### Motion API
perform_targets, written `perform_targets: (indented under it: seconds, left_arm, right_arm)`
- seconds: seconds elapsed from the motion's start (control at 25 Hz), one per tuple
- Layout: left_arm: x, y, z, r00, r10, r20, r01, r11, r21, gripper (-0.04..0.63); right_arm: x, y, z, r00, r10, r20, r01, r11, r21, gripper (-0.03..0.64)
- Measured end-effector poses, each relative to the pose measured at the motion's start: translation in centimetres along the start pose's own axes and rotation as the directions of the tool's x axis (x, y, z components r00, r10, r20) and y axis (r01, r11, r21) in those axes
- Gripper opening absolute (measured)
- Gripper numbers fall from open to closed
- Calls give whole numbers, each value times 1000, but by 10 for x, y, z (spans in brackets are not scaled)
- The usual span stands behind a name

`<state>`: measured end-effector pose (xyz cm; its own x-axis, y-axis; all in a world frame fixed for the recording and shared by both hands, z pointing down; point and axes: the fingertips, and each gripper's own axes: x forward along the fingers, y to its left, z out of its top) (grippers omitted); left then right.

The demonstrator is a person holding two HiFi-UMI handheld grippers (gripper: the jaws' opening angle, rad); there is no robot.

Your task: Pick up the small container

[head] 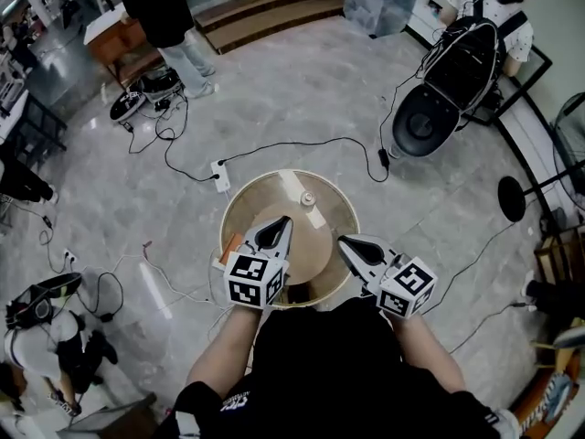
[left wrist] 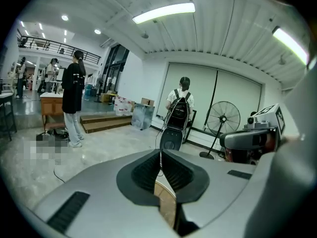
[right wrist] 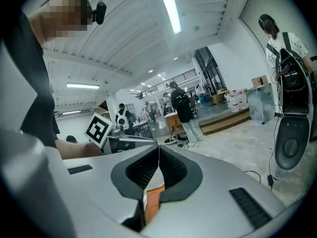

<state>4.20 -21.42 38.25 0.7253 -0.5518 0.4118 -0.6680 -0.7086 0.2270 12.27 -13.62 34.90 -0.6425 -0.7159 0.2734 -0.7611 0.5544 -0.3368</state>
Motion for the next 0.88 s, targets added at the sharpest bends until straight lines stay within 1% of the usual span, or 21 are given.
perform_targets:
  seconds: [0.2,0.32,0.48,0.64,0.76,0.88]
  left_arm:
    - [11,26,-4,1000,1,-12,-2,1000,-19,26]
    - [22,33,-6,1000,5,-23,-6,999,-32,25]
    - [35,37,3,1000,24,-18,-25,999,-39,26]
    - [55,45,8,998,55,-32,-57,997,-48,26]
    - [72,54,4,996,72,-45,-75,995,-66,26]
    - [98,64,-6,994,73,-76,-78,994,-74,26]
  right_arm:
    - [26,-16,-5,1000,-9,-22,10,1000,21,20]
    - [35,-29,-6,1000,-3,-31,4,1000,28,21]
    - [46,-48,-2,999,22,-44,-20,999,30,28]
    - [59,-74,6,998,31,-63,-30,999,23,38]
    - [74,-97,-1,994,54,-93,-53,999,13,53]
    - [93,-125,-14,990,58,-128,-56,998,19,71]
